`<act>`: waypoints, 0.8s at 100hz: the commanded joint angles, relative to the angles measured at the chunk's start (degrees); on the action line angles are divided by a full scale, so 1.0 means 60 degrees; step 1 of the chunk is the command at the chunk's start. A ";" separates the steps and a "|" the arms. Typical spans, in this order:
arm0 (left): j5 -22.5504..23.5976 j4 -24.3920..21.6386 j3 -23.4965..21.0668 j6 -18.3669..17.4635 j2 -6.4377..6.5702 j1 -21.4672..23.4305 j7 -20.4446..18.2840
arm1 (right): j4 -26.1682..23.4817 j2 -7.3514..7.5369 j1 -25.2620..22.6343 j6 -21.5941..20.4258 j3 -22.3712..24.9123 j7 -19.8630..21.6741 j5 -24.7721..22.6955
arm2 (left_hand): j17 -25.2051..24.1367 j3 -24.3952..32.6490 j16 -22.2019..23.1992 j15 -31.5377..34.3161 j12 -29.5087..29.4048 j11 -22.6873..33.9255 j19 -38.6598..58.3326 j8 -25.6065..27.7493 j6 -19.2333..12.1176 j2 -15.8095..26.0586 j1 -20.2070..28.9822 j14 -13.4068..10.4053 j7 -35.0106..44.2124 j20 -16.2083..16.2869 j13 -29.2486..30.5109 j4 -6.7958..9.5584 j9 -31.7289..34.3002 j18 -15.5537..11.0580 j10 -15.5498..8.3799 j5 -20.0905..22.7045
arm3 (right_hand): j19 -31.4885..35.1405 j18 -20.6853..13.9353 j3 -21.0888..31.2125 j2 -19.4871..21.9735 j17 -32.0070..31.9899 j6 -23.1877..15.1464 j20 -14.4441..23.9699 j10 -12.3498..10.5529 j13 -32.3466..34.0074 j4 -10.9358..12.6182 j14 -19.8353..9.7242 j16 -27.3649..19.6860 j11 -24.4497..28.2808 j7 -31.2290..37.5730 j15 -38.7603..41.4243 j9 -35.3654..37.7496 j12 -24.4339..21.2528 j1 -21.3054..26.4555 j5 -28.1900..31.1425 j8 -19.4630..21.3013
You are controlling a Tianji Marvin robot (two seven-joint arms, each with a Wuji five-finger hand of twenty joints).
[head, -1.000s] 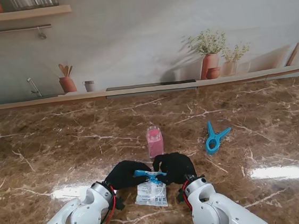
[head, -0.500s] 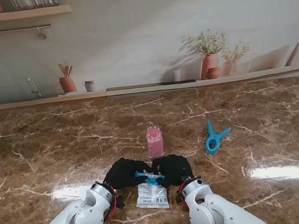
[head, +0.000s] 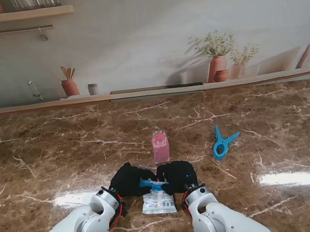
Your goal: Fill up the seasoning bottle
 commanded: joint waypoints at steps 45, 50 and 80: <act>0.0142 0.0148 0.0113 0.0107 0.0052 -0.0016 0.0412 | -0.2225 0.0480 -0.1678 0.0298 0.2010 0.1132 -0.0821 | 0.0093 0.0268 -0.0083 -0.0044 0.0137 0.0281 0.0270 -0.0088 -0.0479 -0.0325 -0.0060 -0.0112 0.5254 -0.0155 0.0225 -0.0178 0.0302 -0.0208 -0.0394 -0.0258 | -0.2629 -0.0251 -0.0218 0.1553 -0.2448 0.1825 -0.0581 0.0385 -0.2493 0.1615 0.0382 -0.2365 -0.3441 -0.4671 -0.5445 -0.2673 -0.3717 -0.2003 -0.2004 -0.3387; 0.0133 0.0142 0.0108 0.0119 0.0052 -0.0010 0.0407 | -0.2454 0.0510 -0.1858 0.0411 0.2338 0.1090 -0.1019 | 0.0072 0.0263 -0.0083 -0.0054 0.0142 0.0279 0.0254 -0.0084 -0.0490 -0.0306 -0.0078 -0.0112 0.5261 -0.0166 0.0218 -0.0181 0.0288 -0.0202 -0.0401 -0.0277 | -0.2693 -0.0250 -0.0269 0.1603 -0.2474 0.1835 -0.0581 0.0381 -0.2513 0.1614 0.0380 -0.2381 -0.3459 -0.4686 -0.5500 -0.2673 -0.3743 -0.2054 -0.1992 -0.3409; 0.0201 0.0061 0.0061 0.0196 0.0090 0.0017 0.0292 | -0.2945 0.0718 -0.2192 0.1931 0.3881 0.1519 -0.2289 | 0.0007 0.0248 -0.0073 -0.0100 0.0195 0.0299 0.0220 -0.0052 -0.0455 -0.0236 -0.0077 -0.0134 0.5308 -0.0197 0.0174 -0.0181 0.0235 -0.0197 -0.0413 -0.0348 | -0.3410 -0.0169 -0.0381 0.1612 -0.2963 0.1928 -0.0644 0.0462 -0.2999 0.1614 0.0452 -0.2486 -0.3576 -0.4619 -0.5881 -0.2978 -0.3829 -0.2015 -0.2060 -0.3386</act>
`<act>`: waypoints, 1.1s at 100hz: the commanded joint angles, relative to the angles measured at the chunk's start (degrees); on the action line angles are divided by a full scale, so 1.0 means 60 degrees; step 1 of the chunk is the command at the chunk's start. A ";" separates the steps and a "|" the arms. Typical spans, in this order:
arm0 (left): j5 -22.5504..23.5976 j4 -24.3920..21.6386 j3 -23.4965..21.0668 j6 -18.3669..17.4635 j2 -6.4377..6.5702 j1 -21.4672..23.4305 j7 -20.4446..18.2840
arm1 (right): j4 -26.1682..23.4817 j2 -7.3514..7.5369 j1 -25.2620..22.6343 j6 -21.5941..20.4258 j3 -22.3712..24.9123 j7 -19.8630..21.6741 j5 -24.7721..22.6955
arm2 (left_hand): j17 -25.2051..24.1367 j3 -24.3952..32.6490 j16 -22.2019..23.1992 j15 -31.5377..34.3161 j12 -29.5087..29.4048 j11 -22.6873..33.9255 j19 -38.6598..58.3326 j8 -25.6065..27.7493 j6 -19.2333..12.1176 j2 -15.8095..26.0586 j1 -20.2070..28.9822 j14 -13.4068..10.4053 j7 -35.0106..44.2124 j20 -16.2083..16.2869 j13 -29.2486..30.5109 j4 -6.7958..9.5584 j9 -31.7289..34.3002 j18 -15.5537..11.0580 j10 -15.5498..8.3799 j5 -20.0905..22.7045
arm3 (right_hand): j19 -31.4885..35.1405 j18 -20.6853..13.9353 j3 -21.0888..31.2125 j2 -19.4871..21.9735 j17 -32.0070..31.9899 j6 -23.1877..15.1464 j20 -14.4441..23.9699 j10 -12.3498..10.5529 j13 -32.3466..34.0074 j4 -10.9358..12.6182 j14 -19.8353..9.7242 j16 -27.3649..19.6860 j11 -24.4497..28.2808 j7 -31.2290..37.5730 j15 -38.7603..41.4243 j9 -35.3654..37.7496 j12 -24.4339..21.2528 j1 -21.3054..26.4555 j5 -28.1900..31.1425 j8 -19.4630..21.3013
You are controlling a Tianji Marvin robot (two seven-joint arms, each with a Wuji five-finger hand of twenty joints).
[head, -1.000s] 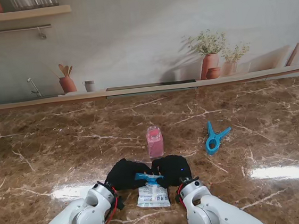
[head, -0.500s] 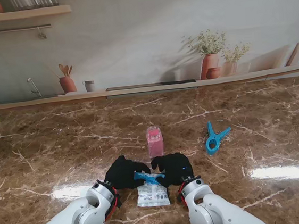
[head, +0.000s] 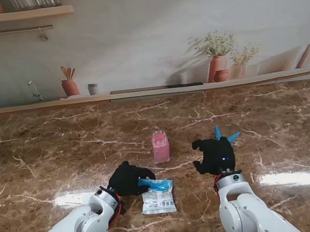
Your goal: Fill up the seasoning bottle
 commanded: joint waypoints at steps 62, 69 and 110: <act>0.0069 -0.0023 -0.0092 -0.0060 0.0052 0.0082 -0.0133 | 0.1430 0.0696 0.1225 -0.0373 0.1355 0.2735 -0.0897 | -0.0162 0.0228 -0.0055 -0.0172 0.0198 0.0165 0.0176 0.0014 -0.0515 -0.0103 -0.0065 -0.0139 0.5444 -0.0148 0.0086 -0.0139 0.0158 -0.0062 -0.0374 -0.0415 | -0.3843 -0.0609 0.1629 0.0477 -0.2728 0.1031 -0.0245 0.0553 -0.4791 0.0841 -0.0136 -0.1530 -0.1303 -0.1984 -0.1920 -0.4773 -0.1410 0.1637 -0.2957 -0.1115; 0.0086 -0.0031 -0.0079 -0.0062 0.0061 0.0077 -0.0157 | 0.1805 0.0751 0.1529 -0.0479 0.1208 0.2930 -0.0906 | -0.0184 0.0230 -0.0054 -0.0180 0.0195 0.0155 0.0177 0.0012 -0.0515 -0.0068 -0.0062 -0.0132 0.5425 -0.0143 0.0079 -0.0138 0.0144 -0.0058 -0.0373 -0.0439 | -0.3858 -0.0632 0.1430 0.0308 -0.2681 0.1139 -0.0235 0.0554 -0.4813 0.0759 -0.0194 -0.1598 -0.1303 -0.1989 -0.1952 -0.4850 -0.1461 0.1506 -0.3014 -0.1119; 0.0097 -0.0197 -0.0158 0.0001 0.0112 0.0186 -0.0409 | 0.3865 0.0798 0.2990 -0.0465 -0.0122 0.3071 -0.0073 | -0.0350 0.0118 -0.0072 -0.0317 0.0187 0.0124 0.0198 0.0083 -0.0565 0.0004 -0.0091 -0.0146 0.5365 -0.0065 -0.0096 -0.0166 0.0145 0.0052 -0.0429 -0.0466 | -0.4057 -0.0721 0.0813 0.0313 -0.2526 0.1166 -0.0448 0.0575 -0.4589 0.0501 -0.0219 -0.2102 -0.0867 -0.0997 -0.2151 -0.4462 -0.1653 0.0959 -0.2528 -0.0448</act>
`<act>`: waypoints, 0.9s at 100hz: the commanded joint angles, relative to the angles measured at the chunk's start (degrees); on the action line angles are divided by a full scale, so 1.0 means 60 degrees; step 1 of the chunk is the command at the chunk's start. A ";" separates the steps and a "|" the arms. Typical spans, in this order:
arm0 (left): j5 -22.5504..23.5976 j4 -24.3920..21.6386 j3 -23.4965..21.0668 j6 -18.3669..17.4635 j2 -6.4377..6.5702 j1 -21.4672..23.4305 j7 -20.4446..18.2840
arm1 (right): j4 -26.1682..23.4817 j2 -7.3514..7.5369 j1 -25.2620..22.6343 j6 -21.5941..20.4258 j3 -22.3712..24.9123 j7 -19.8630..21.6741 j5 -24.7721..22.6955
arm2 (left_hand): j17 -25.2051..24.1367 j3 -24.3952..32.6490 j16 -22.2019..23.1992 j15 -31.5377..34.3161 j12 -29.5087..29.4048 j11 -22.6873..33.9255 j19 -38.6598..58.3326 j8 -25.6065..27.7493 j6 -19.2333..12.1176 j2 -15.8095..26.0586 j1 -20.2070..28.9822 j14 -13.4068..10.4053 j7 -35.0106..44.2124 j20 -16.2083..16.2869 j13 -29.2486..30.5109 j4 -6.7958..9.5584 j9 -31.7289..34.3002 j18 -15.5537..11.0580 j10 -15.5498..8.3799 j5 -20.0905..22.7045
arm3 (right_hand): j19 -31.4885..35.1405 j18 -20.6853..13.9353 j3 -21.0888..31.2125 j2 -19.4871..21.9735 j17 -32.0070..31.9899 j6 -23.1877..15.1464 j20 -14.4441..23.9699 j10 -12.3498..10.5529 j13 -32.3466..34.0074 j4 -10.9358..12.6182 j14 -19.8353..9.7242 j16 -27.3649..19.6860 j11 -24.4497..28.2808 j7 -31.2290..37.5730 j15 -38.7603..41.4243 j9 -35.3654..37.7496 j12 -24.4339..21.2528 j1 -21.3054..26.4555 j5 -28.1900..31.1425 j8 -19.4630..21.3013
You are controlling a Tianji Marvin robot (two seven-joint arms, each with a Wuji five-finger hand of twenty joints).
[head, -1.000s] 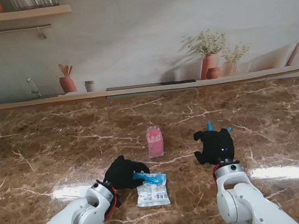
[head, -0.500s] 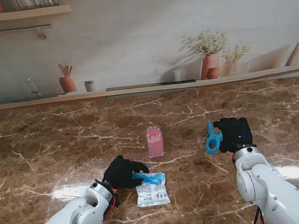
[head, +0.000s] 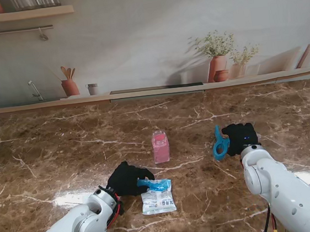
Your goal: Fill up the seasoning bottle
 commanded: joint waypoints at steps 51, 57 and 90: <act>0.0020 -0.0080 -0.0165 -0.0100 0.0072 0.0206 -0.0132 | 0.0562 -0.0160 0.0017 -0.0058 -0.0340 -0.0870 0.0347 | -0.0659 -0.0336 -0.0729 -0.1426 -0.1783 0.0776 -0.0189 -0.0288 0.0011 0.0087 -0.0455 -0.0119 0.4077 0.0027 -0.0981 -0.0177 -0.1384 0.0055 -0.0289 -0.0778 | 0.2775 0.0197 -0.0729 0.0187 0.1784 -0.3434 0.1105 -0.1293 0.4073 -0.1810 -0.0644 0.2798 0.2130 0.5812 0.4293 0.6438 0.4153 0.0102 0.4069 -0.0280; 0.0031 -0.0131 -0.0250 -0.0100 0.0082 0.0269 -0.0158 | 0.0501 -0.0177 -0.0048 -0.0076 -0.0308 -0.0958 0.0352 | -0.0738 -0.0437 -0.0775 -0.1539 -0.2257 0.0944 -0.0257 -0.0375 0.0153 0.0113 -0.0500 -0.0123 0.3757 0.0034 -0.1161 -0.0172 -0.1760 0.0044 -0.0251 -0.0895 | 0.3145 0.0253 -0.0686 0.0284 0.2012 -0.3436 0.1252 -0.1289 0.4352 -0.1783 -0.0697 0.3190 0.2400 0.5908 0.4799 0.6664 0.4436 0.0158 0.4101 -0.0179; -0.0081 -0.0548 -0.0816 -0.0124 0.0047 0.0660 -0.0111 | -0.0079 -0.0305 -0.0511 -0.0061 -0.0034 -0.1444 0.0435 | -0.1265 0.0514 -0.1163 -0.2265 -0.3858 0.0826 -0.0884 -0.0171 0.0888 0.0641 -0.2036 -0.0142 0.1781 -0.0089 -0.2007 0.0147 -0.2859 -0.0141 -0.0155 -0.1123 | 0.3723 0.0408 -0.0449 0.0525 0.2326 -0.3484 0.1287 -0.1234 0.4766 -0.1676 -0.0712 0.3690 0.2807 0.5771 0.5369 0.6900 0.5125 0.0241 0.4169 0.0949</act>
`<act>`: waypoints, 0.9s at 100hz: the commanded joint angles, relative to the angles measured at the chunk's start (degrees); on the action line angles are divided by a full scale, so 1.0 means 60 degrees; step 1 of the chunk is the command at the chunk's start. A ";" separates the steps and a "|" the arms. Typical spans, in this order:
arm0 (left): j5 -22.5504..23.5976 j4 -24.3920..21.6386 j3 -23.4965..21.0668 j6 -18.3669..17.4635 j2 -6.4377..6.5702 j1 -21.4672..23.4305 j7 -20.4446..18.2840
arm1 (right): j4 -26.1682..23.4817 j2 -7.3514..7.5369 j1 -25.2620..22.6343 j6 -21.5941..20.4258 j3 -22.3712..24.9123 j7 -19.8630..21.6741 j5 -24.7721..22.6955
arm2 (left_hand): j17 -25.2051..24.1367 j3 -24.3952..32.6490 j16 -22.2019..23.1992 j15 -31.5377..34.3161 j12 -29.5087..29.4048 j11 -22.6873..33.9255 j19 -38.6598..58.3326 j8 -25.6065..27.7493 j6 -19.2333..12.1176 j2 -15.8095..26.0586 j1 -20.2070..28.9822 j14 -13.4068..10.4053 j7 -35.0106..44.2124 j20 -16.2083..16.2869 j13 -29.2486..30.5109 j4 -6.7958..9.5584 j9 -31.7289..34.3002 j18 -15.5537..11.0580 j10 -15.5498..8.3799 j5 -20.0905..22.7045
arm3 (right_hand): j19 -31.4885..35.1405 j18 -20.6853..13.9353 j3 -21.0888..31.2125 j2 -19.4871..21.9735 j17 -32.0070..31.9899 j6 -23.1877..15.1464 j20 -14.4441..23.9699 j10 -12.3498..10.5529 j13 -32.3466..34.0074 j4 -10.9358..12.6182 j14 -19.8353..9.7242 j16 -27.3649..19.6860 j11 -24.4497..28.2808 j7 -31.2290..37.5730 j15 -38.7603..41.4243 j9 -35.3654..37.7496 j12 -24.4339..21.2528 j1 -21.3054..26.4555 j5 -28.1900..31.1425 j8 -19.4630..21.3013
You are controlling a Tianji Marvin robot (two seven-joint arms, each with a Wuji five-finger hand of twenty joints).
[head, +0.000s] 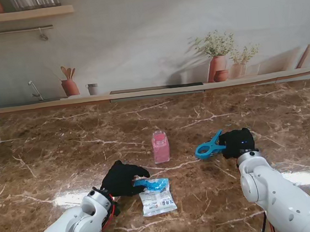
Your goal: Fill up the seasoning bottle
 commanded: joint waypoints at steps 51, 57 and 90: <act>-0.1172 -0.1182 -0.1080 -0.0250 -0.0203 0.0980 -0.0013 | -0.2211 -0.0294 -0.1575 0.0090 0.1039 -0.1033 -0.0230 | -0.0984 -0.0834 -0.0746 -0.1232 -0.0428 -0.0545 -0.1223 0.0337 0.0435 0.0814 -0.1308 -0.0092 0.0926 -0.0358 -0.1429 0.0513 -0.1236 -0.0254 0.0081 -0.0591 | 0.0379 0.0299 0.0389 0.0234 0.0101 -0.0178 0.0125 -0.0085 0.0364 -0.0036 -0.0079 0.0283 0.0259 0.0108 0.0213 0.0461 0.0338 0.0483 0.0303 0.0453; -0.1282 -0.1355 -0.1181 -0.0298 -0.0253 0.1089 0.0129 | -0.2538 -0.0310 -0.1778 0.0073 0.1146 -0.1191 -0.0337 | -0.0931 -0.1160 -0.0689 -0.1154 -0.0418 -0.0542 -0.1184 0.0381 0.0459 0.1025 -0.1316 -0.0075 0.0907 -0.0292 -0.1374 0.0586 -0.1189 -0.0314 0.0122 -0.0546 | 0.0377 0.0314 0.0387 0.0210 0.0098 -0.0154 0.0119 -0.0068 0.0369 -0.0030 -0.0067 0.0284 0.0246 0.0105 0.0216 0.0470 0.0343 0.0496 0.0315 0.0453; -0.2523 -0.2731 -0.1500 0.0014 -0.0473 0.1493 0.0065 | -0.4409 -0.0388 -0.2704 -0.0121 0.1421 -0.2365 -0.1097 | -0.0367 -0.3207 -0.0442 -0.0839 -0.0946 -0.1142 -0.0214 -0.0301 0.1475 0.1814 -0.1406 0.0250 -0.0529 0.0578 -0.1047 0.0792 -0.1162 -0.0394 0.0812 -0.0499 | 0.0381 0.0376 0.0362 0.0177 0.0131 -0.0034 0.0094 -0.0015 0.0423 -0.0006 -0.0020 0.0283 0.0198 0.0107 0.0220 0.0533 0.0346 0.0522 0.0348 0.0406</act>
